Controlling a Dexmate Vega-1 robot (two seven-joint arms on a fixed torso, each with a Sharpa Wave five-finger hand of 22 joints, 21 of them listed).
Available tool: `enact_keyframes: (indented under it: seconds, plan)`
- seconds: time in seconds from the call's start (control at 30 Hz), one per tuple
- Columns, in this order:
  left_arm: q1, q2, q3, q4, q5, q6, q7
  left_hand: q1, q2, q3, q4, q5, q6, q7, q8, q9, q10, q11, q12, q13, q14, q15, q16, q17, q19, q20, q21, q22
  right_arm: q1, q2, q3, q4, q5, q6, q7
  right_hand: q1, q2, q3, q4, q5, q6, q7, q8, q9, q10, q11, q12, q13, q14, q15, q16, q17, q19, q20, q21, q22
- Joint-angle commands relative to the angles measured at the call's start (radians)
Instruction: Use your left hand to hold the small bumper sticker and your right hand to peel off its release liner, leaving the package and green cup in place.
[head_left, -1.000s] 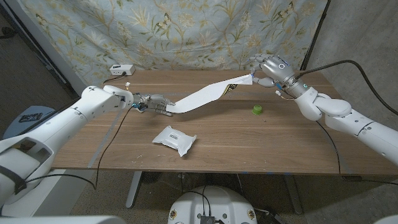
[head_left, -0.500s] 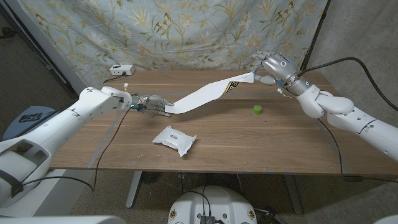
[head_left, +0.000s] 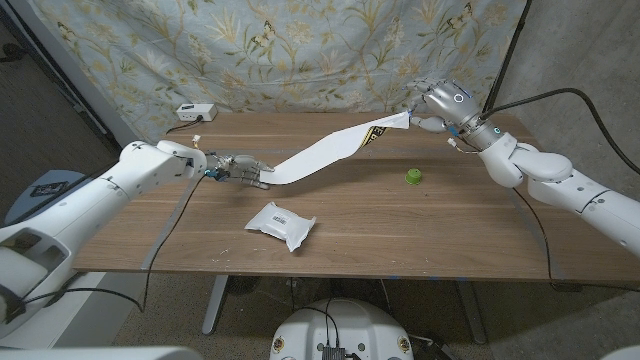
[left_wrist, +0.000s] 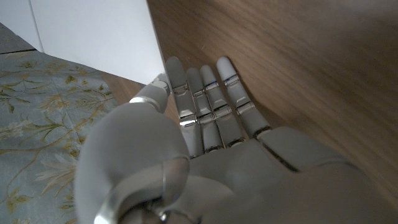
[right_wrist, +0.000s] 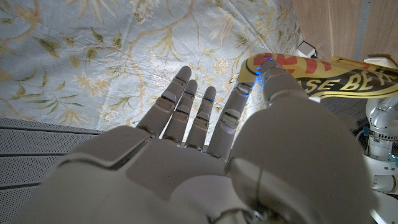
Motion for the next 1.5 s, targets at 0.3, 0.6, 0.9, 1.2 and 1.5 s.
enact_keyframes:
  seconds: [0.3, 0.6, 0.9, 1.2, 1.5]
  plan:
    - [0.034, 0.026, -0.019, -0.014, -0.016, -0.006, 0.009, 0.009, 0.002, 0.011, 0.002, 0.003, -0.002, -0.002, 0.005, 0.004, 0.002, -0.011, -0.008, 0.003, -0.003, -0.004, -0.009, 0.003, -0.003, 0.003, 0.008, 0.0, -0.043, -0.027, 0.044, -0.046, 0.023, -0.031, 0.022, -0.008, -0.003, 0.007, 0.002, 0.007, 0.001, -0.006, 0.006, 0.004, 0.01, -0.003, -0.002, 0.002, 0.006, -0.115, -0.002, 0.001, 0.003, -0.001, -0.001, 0.002]
    - [0.05, 0.042, -0.029, -0.03, -0.026, -0.001, 0.015, 0.008, 0.0, 0.011, 0.002, 0.003, -0.004, -0.003, 0.005, 0.004, 0.002, -0.009, -0.008, 0.006, -0.004, -0.005, -0.01, 0.003, -0.007, 0.004, 0.012, 0.0, -0.049, -0.03, 0.051, -0.05, 0.024, -0.032, 0.023, -0.008, -0.004, 0.007, 0.001, 0.007, 0.003, -0.004, 0.008, 0.003, 0.011, -0.003, -0.001, 0.002, 0.008, -0.116, -0.001, 0.001, 0.003, -0.001, -0.001, 0.002]
    - [0.037, 0.04, -0.019, -0.017, -0.017, -0.003, 0.001, 0.008, 0.0, 0.012, 0.002, 0.003, -0.002, -0.004, 0.006, 0.003, 0.004, -0.011, -0.01, 0.004, -0.005, -0.004, -0.013, 0.003, -0.009, 0.007, 0.015, -0.001, -0.053, -0.033, 0.057, -0.051, 0.026, -0.035, 0.029, -0.007, -0.005, 0.009, 0.0, 0.007, 0.003, -0.002, 0.008, 0.003, 0.012, -0.002, -0.002, 0.002, 0.008, -0.117, -0.002, 0.0, 0.003, -0.001, -0.001, 0.002]
    - [0.018, 0.038, -0.007, -0.004, -0.003, -0.001, -0.013, 0.007, 0.0, 0.013, 0.002, 0.003, -0.004, -0.002, 0.006, 0.004, 0.001, -0.01, -0.013, 0.005, -0.008, -0.004, -0.015, 0.003, -0.012, 0.008, 0.018, -0.001, -0.04, -0.027, 0.053, -0.036, 0.023, -0.027, 0.03, -0.009, -0.005, 0.009, 0.0, 0.007, -0.001, -0.006, 0.008, 0.003, 0.011, -0.002, -0.002, 0.002, 0.009, -0.116, -0.002, 0.0, 0.003, -0.001, -0.002, 0.002]
    - [0.002, 0.029, 0.003, 0.01, 0.008, 0.006, -0.02, 0.005, -0.001, 0.013, 0.003, 0.003, -0.004, -0.001, 0.007, 0.006, 0.003, -0.009, -0.013, 0.006, -0.007, -0.004, -0.016, 0.003, -0.015, 0.007, 0.021, -0.002, -0.025, -0.023, 0.046, -0.018, 0.023, -0.017, 0.029, -0.009, -0.004, 0.01, 0.001, 0.007, 0.001, -0.003, 0.009, 0.003, 0.012, -0.002, -0.002, 0.002, 0.009, -0.116, -0.002, 0.001, 0.003, -0.002, -0.002, 0.002]
